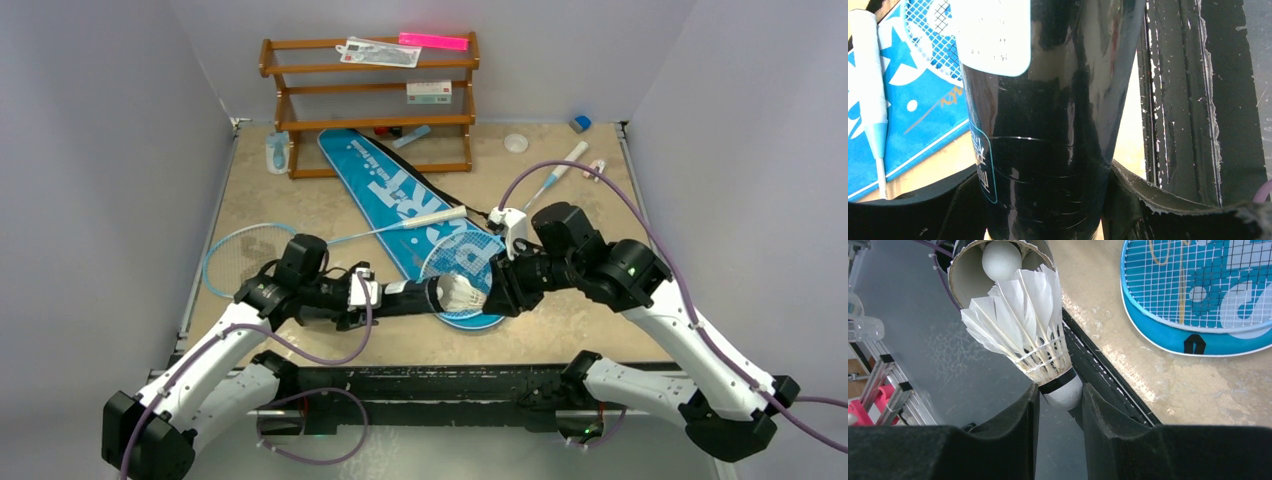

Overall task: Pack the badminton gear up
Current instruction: Place the shuttlecock at the shuttle tube.

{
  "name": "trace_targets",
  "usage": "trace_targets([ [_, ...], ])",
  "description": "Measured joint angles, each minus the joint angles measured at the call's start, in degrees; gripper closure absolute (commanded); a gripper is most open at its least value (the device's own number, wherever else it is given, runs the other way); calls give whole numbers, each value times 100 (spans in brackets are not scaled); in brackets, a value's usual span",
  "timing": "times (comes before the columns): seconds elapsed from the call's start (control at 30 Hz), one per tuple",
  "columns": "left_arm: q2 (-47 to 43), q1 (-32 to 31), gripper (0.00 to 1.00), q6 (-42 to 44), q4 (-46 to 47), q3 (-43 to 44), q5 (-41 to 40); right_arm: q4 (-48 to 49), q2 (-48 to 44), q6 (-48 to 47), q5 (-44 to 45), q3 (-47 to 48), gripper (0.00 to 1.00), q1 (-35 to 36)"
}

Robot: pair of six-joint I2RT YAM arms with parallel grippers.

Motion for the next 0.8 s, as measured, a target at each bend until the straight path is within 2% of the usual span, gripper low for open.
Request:
trace_targets([
  [0.8,254,-308,65,85,-90,0,-398,-417,400,-214,258,151,90,0],
])
